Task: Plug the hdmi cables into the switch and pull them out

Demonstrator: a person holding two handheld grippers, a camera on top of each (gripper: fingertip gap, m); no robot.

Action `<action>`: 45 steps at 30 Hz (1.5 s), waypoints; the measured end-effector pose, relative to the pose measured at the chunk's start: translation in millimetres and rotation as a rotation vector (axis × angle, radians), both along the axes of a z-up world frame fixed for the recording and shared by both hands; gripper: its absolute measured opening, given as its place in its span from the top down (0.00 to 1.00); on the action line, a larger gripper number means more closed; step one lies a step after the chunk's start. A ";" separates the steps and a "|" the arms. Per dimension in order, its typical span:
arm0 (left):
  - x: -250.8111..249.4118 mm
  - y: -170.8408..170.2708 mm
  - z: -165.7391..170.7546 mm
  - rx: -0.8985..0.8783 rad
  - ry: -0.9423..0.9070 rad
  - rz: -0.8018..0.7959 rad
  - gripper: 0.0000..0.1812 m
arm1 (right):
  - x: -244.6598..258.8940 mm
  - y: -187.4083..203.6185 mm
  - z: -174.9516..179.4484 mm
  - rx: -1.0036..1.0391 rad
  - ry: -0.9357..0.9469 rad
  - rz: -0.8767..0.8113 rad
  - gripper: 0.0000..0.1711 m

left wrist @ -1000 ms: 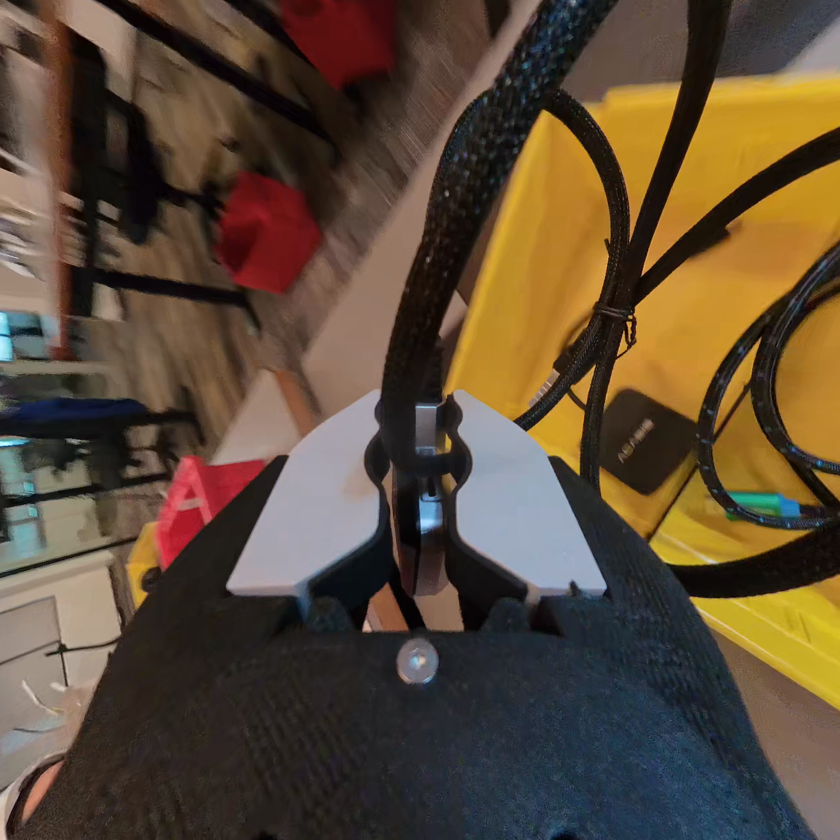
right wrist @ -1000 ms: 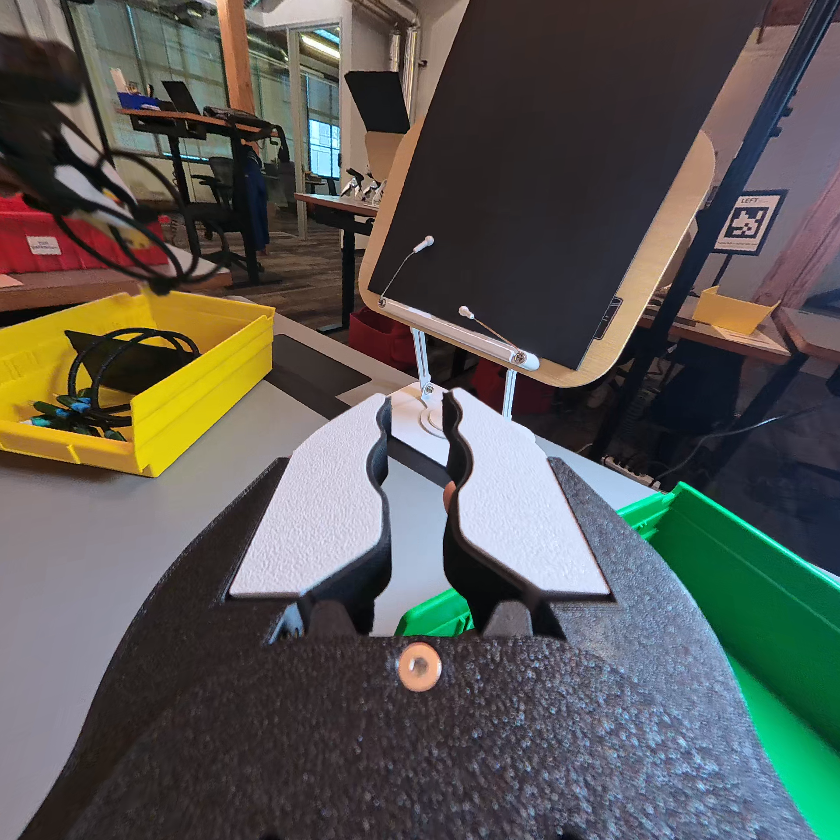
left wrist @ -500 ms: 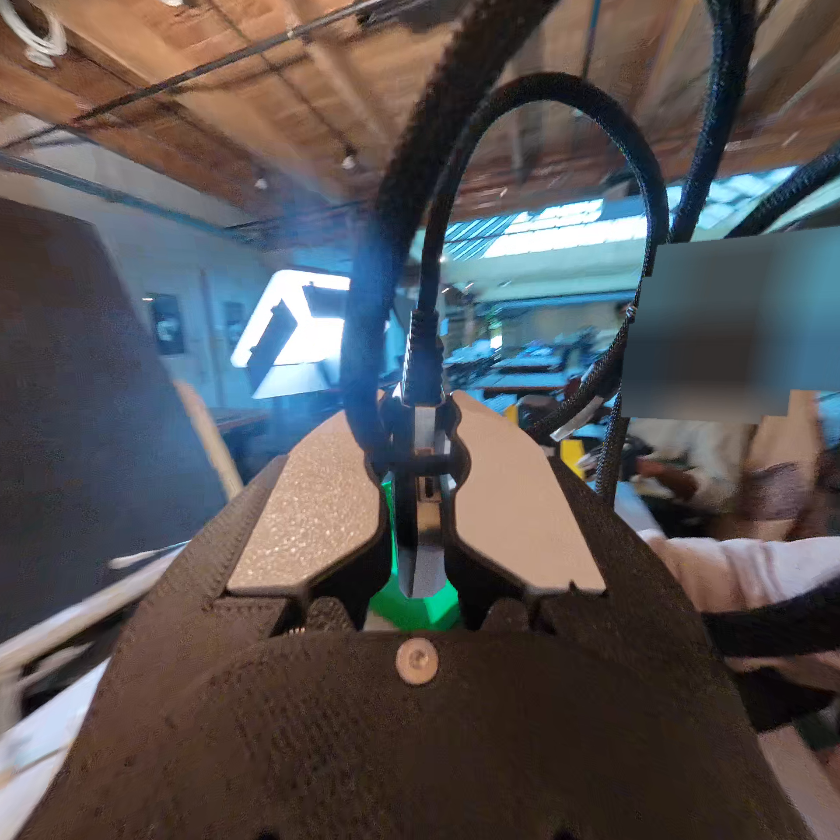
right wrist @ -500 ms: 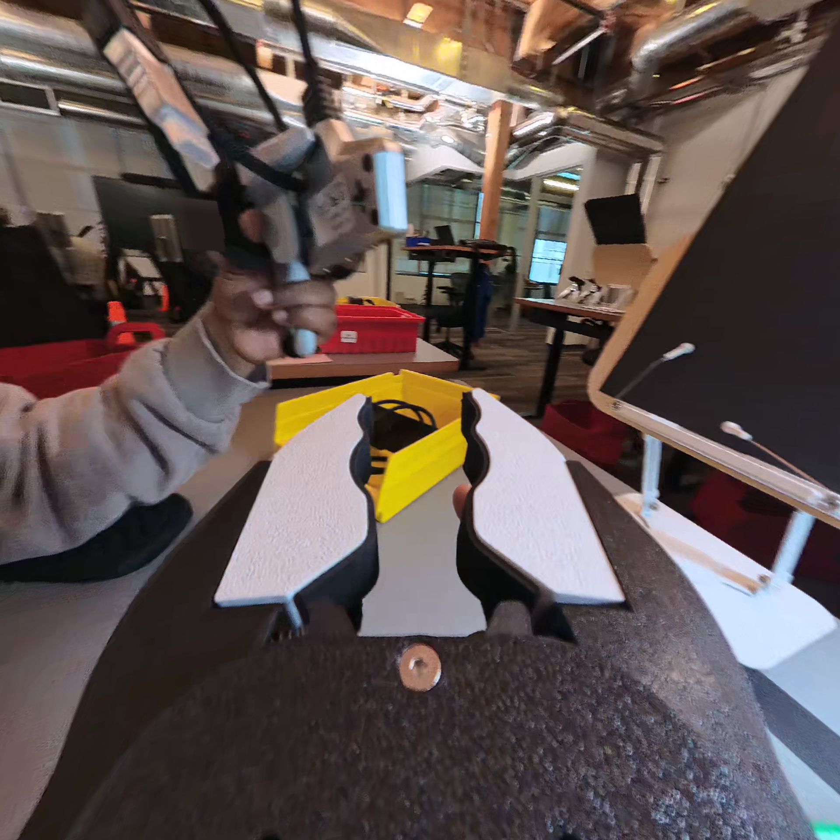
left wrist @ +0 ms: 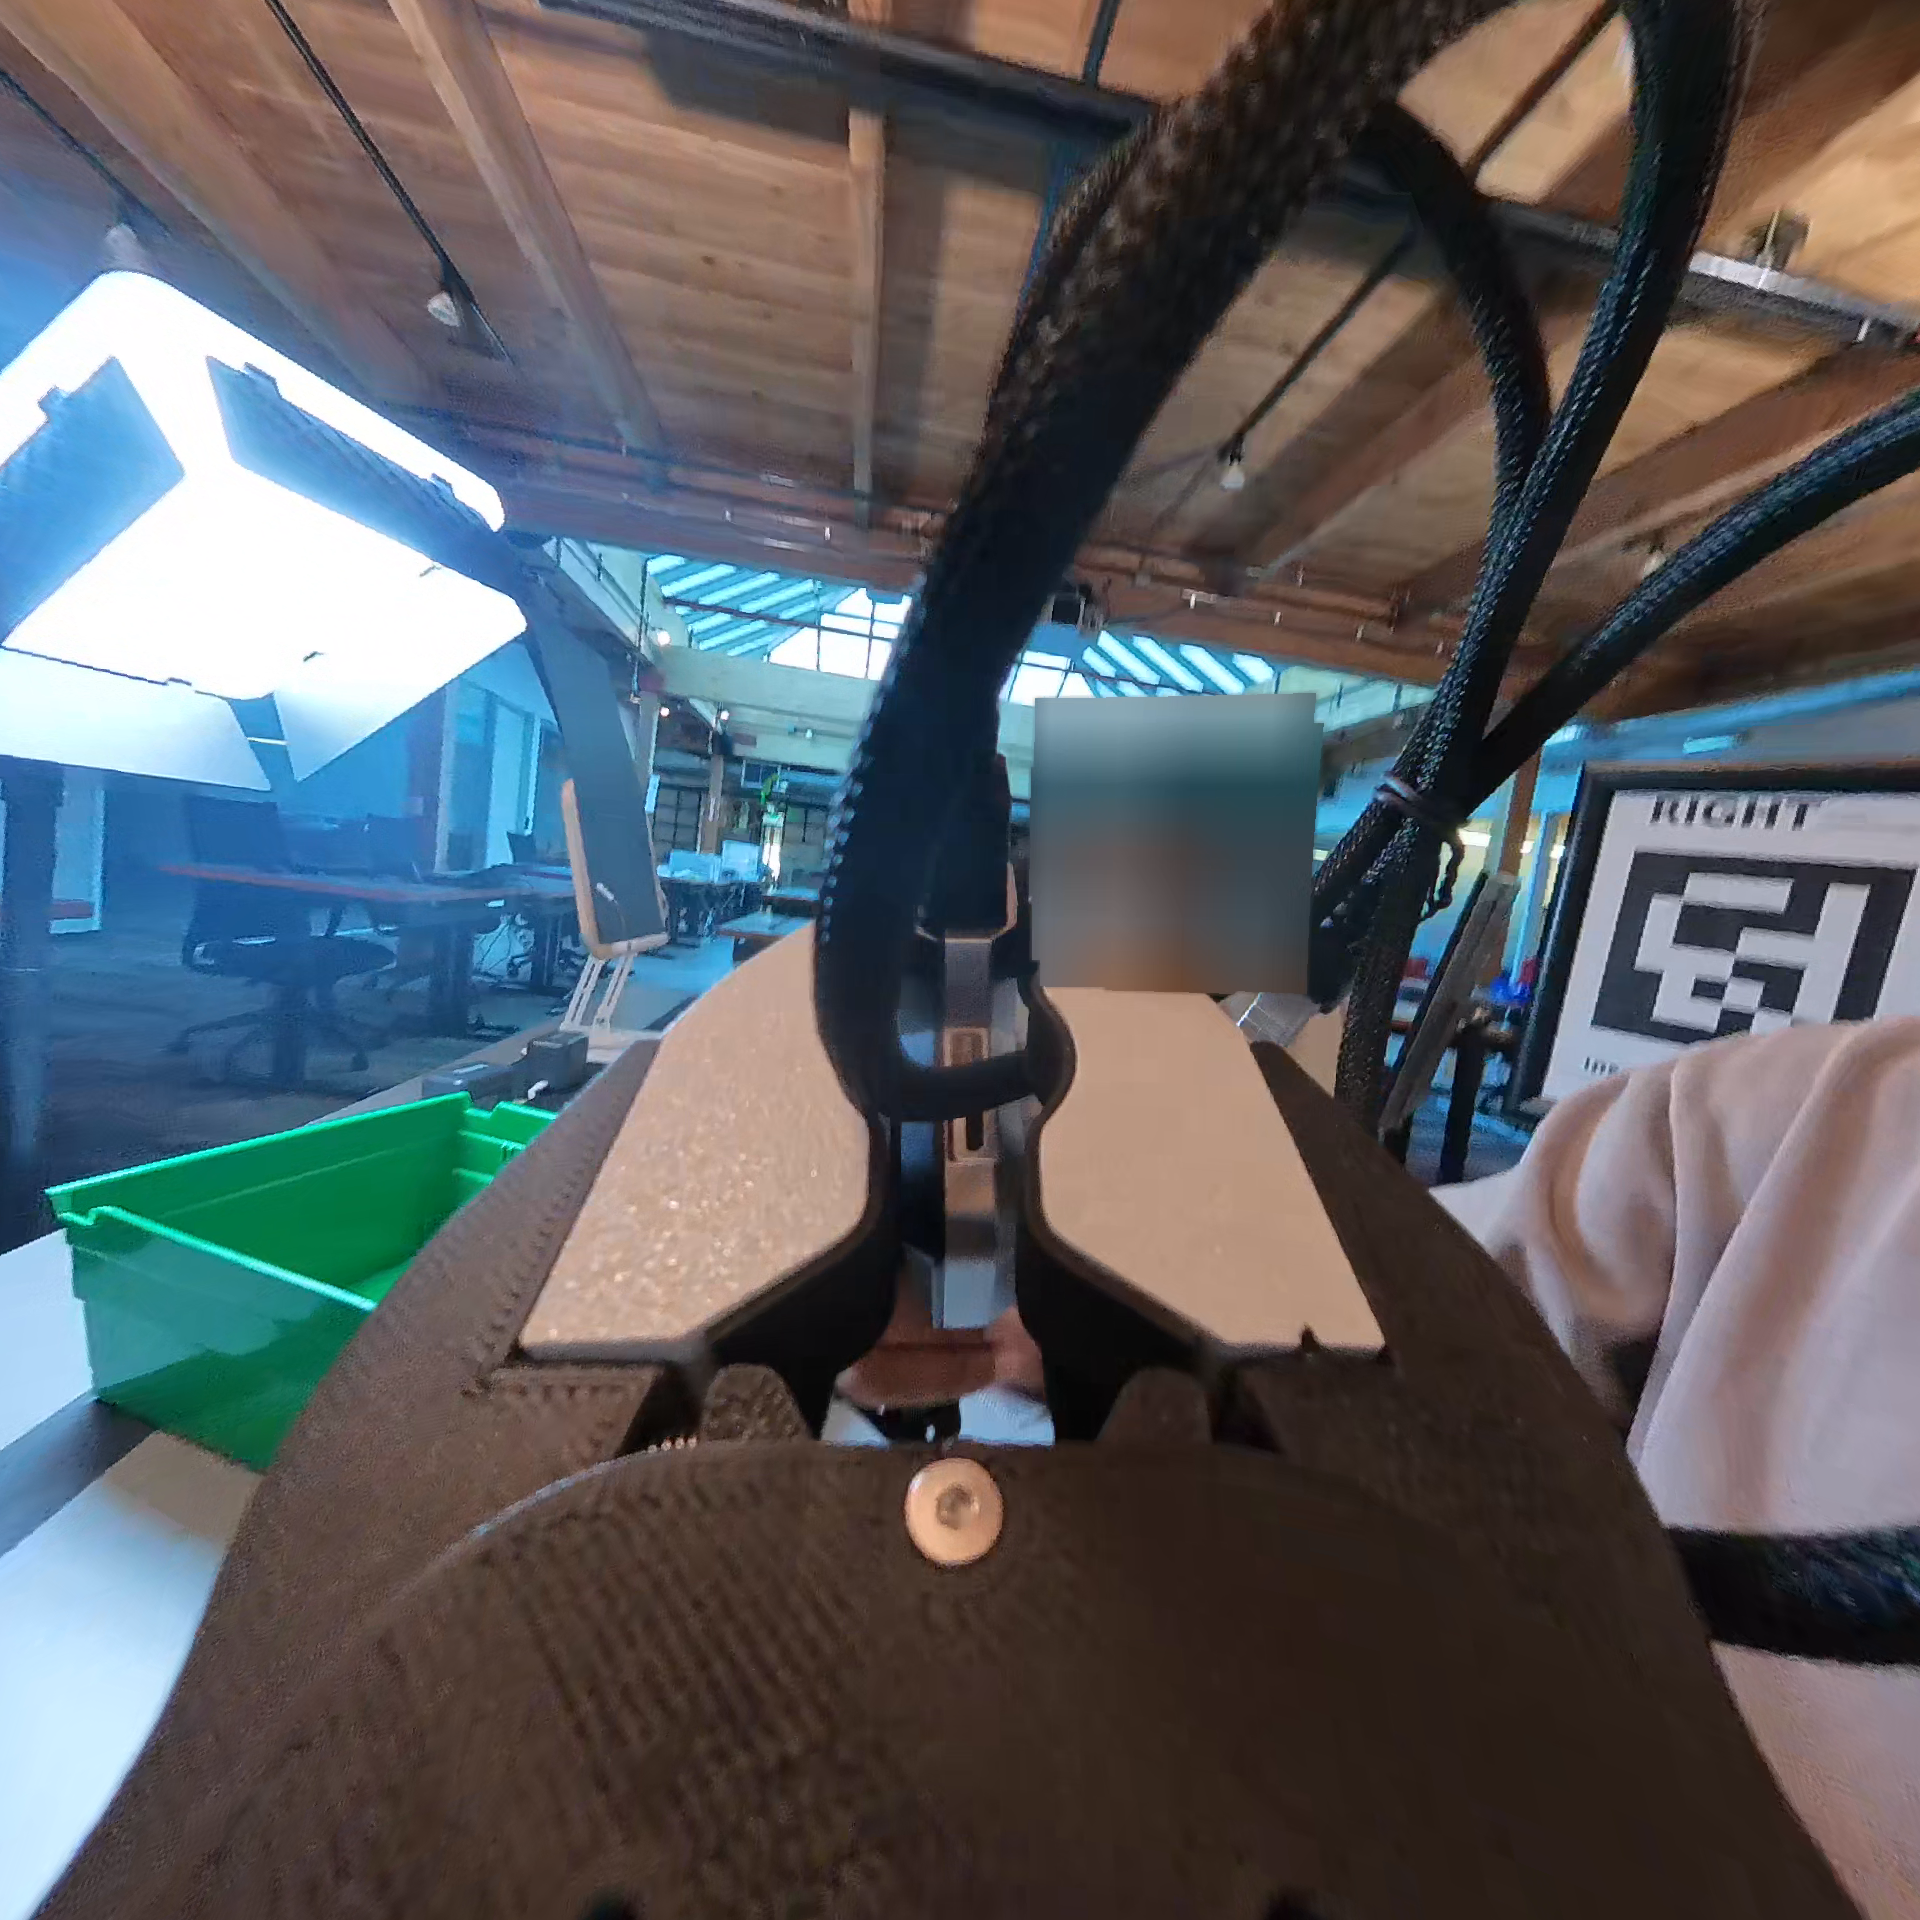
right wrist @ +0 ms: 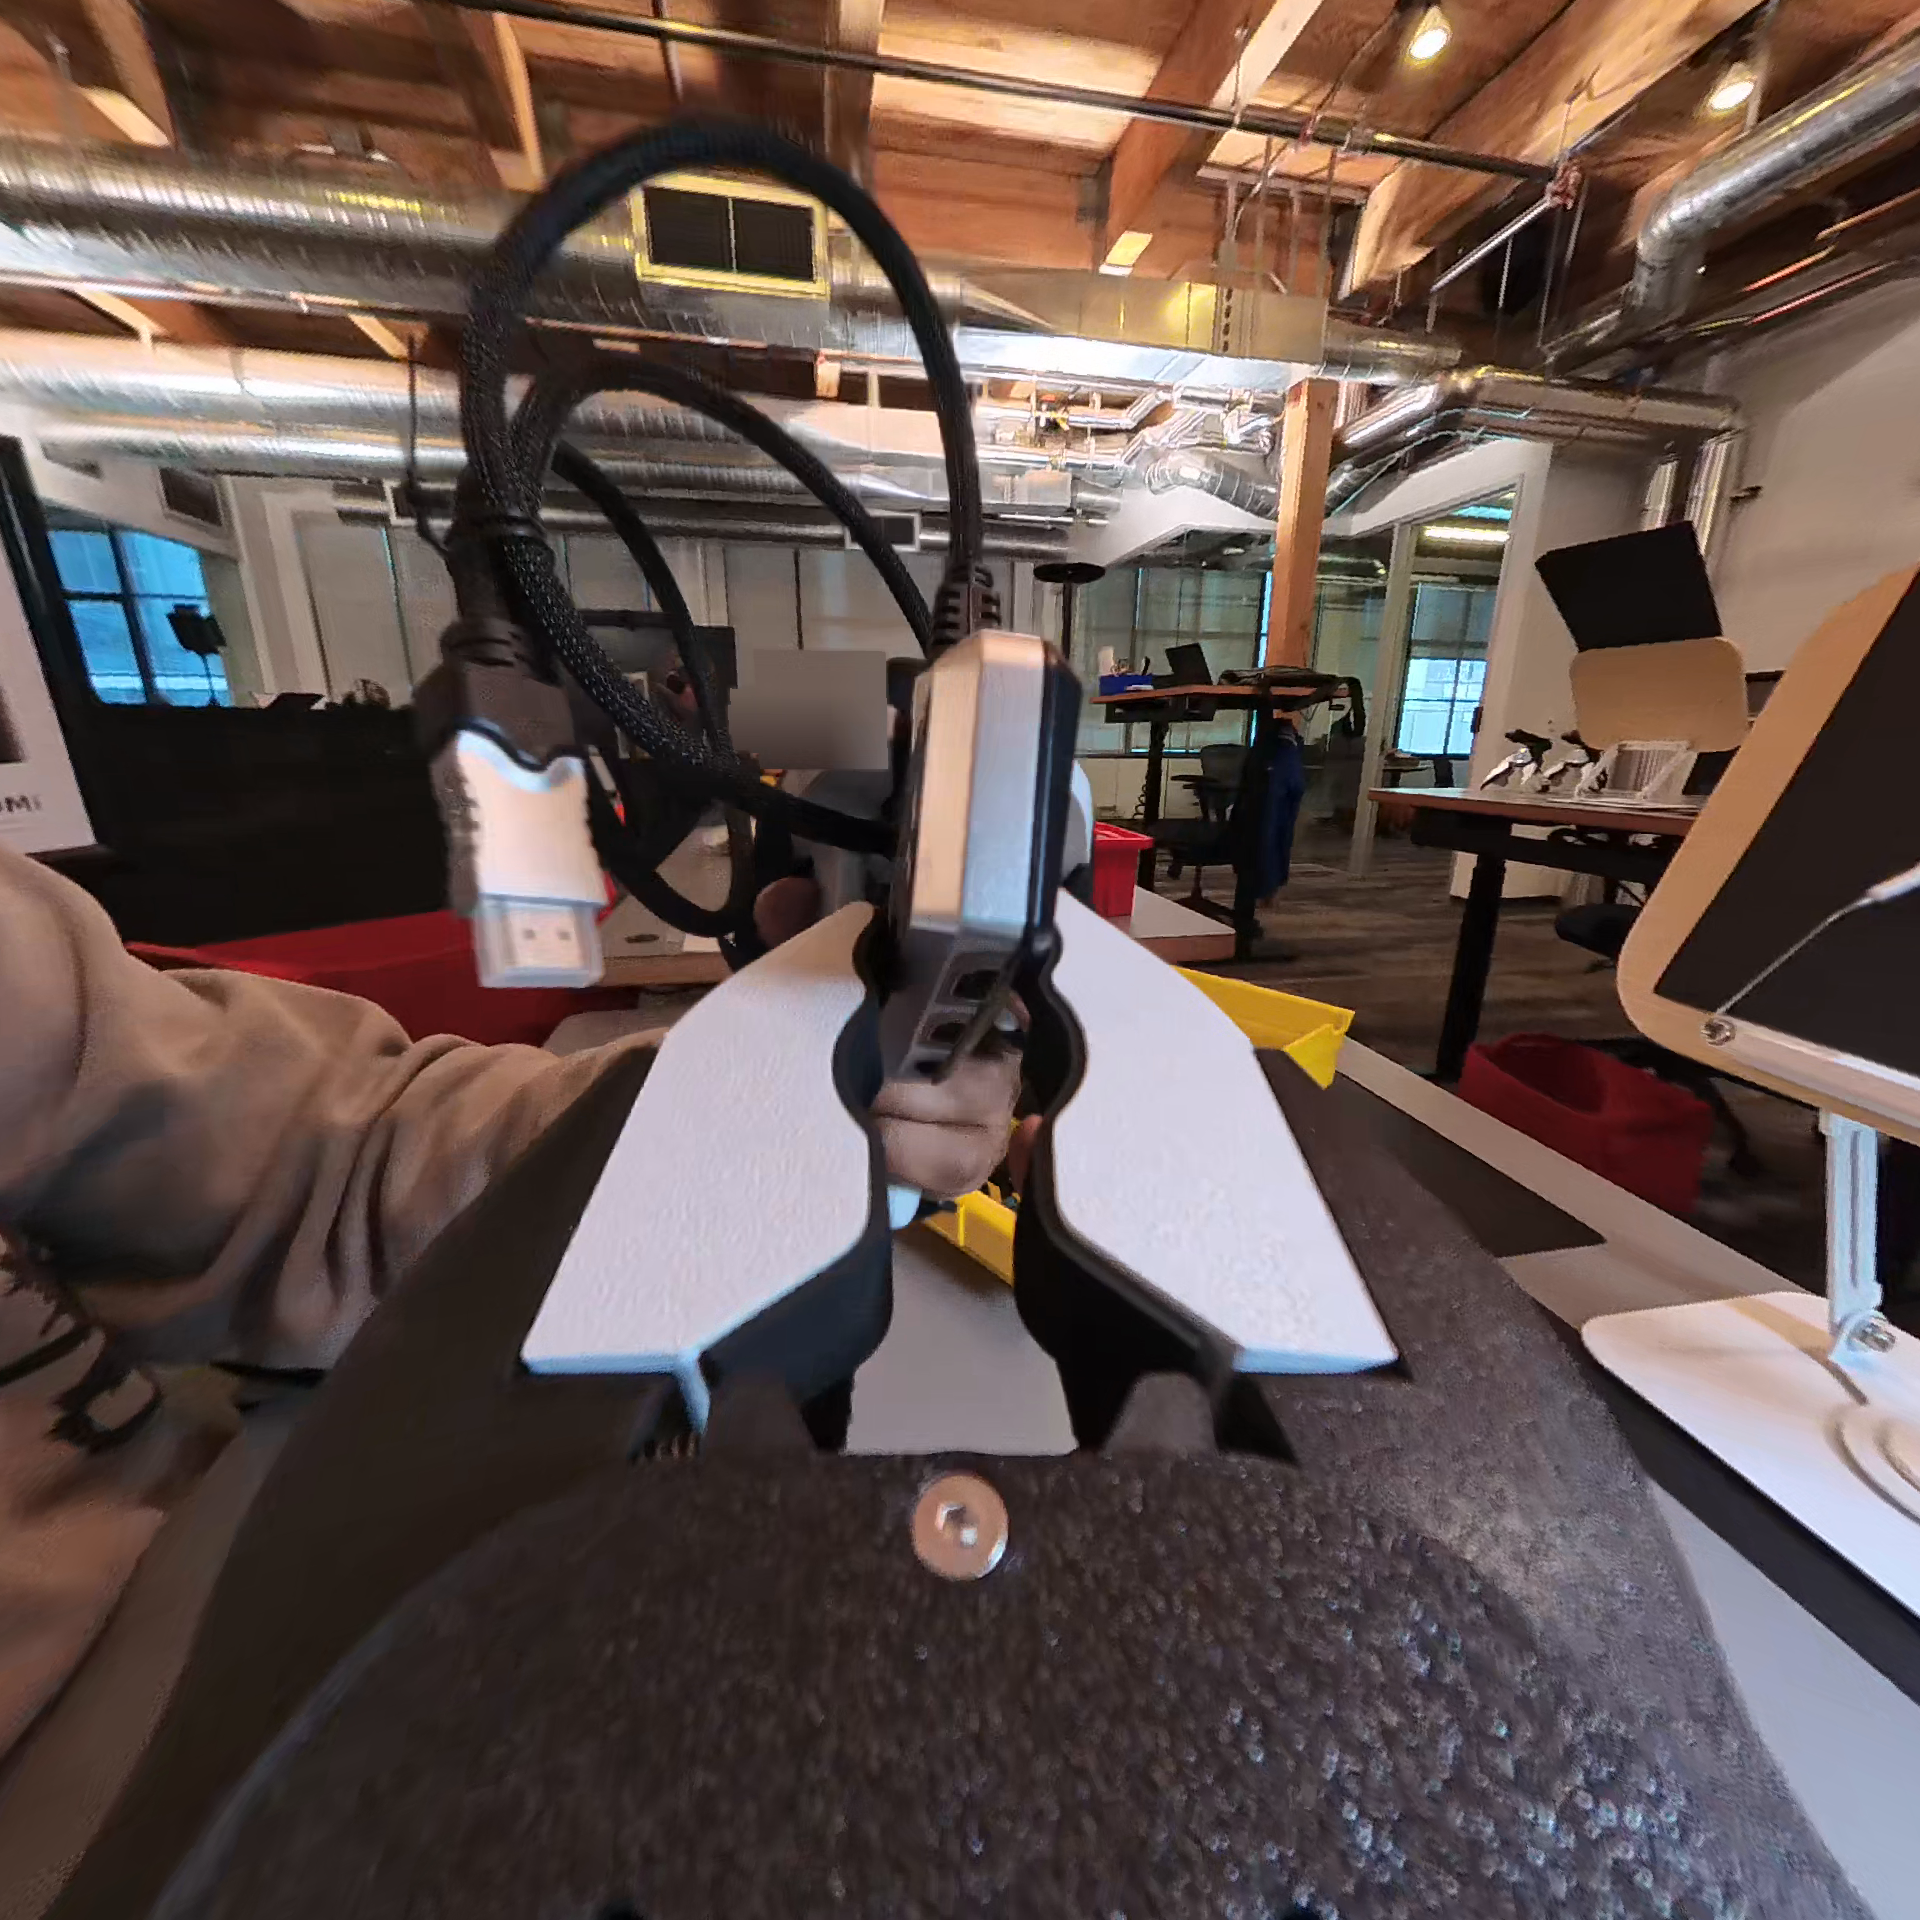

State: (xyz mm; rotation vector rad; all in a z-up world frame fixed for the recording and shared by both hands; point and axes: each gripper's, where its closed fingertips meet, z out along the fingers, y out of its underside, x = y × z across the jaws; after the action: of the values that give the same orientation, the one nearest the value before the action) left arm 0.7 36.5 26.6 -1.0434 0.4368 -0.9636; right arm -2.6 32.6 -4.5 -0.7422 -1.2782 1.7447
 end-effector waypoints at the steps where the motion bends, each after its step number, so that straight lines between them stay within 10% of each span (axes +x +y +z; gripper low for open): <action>1: 0.9 -1.1 -1.9 -0.001 0.040 0.004 0.88 | 2.8 0.2 2.3 0.013 0.003 0.008 0.87; 7: -25.7 2.3 -24.1 -0.075 0.324 0.129 0.86 | 23.8 19.6 21.7 0.214 0.010 -0.123 0.87; 13: -143.5 22.8 -75.1 -0.329 0.619 0.603 0.80 | 38.0 40.1 25.3 0.529 -0.050 -0.352 0.87; 28: -235.5 -25.4 -112.8 -0.606 0.945 0.841 0.74 | 69.6 49.7 35.7 0.878 -0.104 -0.547 0.87; 35: -189.8 -56.2 -71.1 -0.447 0.646 0.505 0.83 | 93.5 64.8 56.7 0.899 -0.080 -0.668 0.87; 39: -209.2 -67.2 -118.1 -0.613 0.995 0.593 0.80 | 110.7 72.5 70.6 0.856 -0.052 -0.711 0.87; 45: -108.2 -38.2 -26.3 -0.160 0.855 0.569 0.80 | 97.2 64.1 41.6 0.918 -0.209 -0.619 0.87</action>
State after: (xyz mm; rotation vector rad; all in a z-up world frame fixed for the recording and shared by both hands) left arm -107.5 -1.6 0.3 -1.6008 0.7087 -0.0043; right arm 94.6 96.7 37.0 -0.6572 -1.5708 0.4919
